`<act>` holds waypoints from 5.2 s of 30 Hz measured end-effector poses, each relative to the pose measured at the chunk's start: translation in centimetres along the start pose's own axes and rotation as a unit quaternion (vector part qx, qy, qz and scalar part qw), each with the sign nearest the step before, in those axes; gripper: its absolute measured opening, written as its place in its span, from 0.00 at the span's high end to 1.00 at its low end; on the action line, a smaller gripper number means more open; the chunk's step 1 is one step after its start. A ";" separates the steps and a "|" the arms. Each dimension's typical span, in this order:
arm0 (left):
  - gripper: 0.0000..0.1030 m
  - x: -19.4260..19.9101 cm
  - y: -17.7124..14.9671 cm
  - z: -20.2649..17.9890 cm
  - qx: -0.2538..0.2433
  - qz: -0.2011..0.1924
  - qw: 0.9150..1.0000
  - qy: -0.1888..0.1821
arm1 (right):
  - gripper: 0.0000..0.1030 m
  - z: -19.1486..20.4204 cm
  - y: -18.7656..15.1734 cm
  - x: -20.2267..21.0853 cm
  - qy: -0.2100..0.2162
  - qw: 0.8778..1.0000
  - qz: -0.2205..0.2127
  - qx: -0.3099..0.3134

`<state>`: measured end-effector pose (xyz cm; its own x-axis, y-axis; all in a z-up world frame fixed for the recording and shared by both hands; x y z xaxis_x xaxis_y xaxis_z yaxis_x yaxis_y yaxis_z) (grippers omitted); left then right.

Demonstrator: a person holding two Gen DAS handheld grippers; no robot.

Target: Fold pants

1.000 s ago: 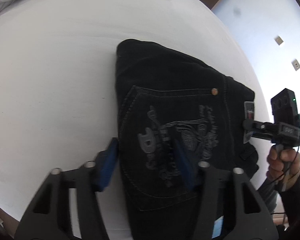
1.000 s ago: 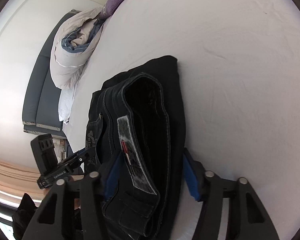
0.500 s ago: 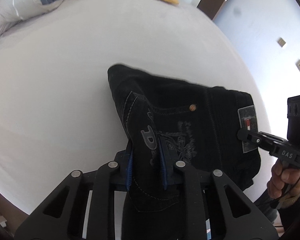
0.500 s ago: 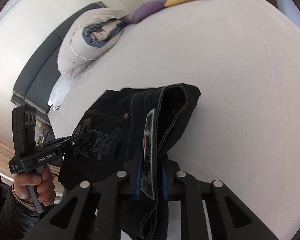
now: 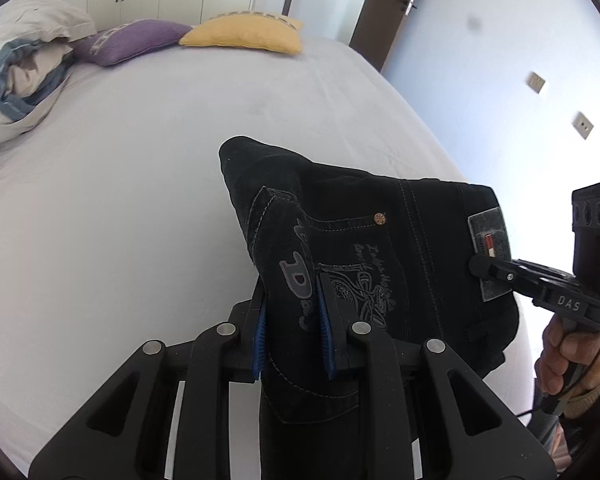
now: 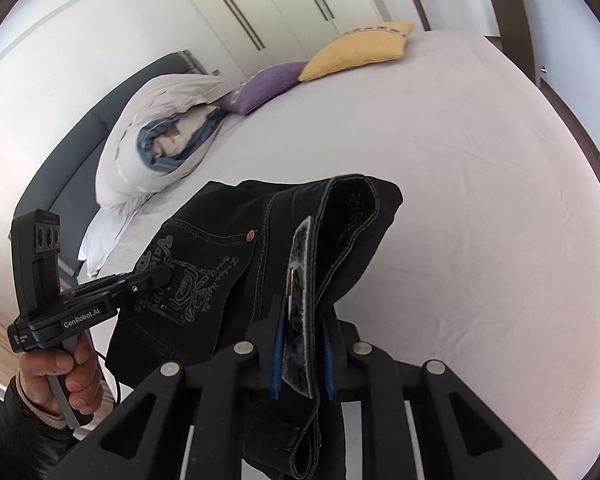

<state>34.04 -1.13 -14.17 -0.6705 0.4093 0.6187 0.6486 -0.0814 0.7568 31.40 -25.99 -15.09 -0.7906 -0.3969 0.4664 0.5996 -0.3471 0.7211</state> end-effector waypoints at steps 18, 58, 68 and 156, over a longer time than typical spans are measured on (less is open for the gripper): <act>0.34 -8.1 -4.7 -3.5 -0.035 0.033 0.993 0.106 | 0.27 -9.8 -4.6 0.5 -0.038 0.996 -0.013 -0.083; 0.00 23.3 -4.4 -13.4 -0.035 -0.129 0.973 0.189 | 0.00 7.6 -6.0 25.7 -0.187 0.963 -0.186 0.054; 0.00 19.4 -7.1 -13.4 -0.029 -0.077 0.983 0.167 | 0.00 6.7 -6.9 25.3 -0.216 0.963 -0.152 0.060; 0.00 17.7 -9.6 -13.0 0.001 -0.035 0.989 0.146 | 0.00 7.0 -8.6 23.4 -0.205 0.970 -0.112 0.068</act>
<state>11.28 -4.94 -7.78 -0.7887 0.1344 0.6000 0.5977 -0.0614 0.7994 6.86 -26.35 -6.73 -0.8987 0.0564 0.4349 0.4074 -0.2592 0.8757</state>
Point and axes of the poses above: each gripper's, at about its wrist camera, not at the fingertips, and x roughly against the way its jaws point, z to its left, y to its top, the point moved 3 cm from there along -x, roughly the way its jaws point, and after that the axes turned 14 degrees about -z, right-handed, at the moved point
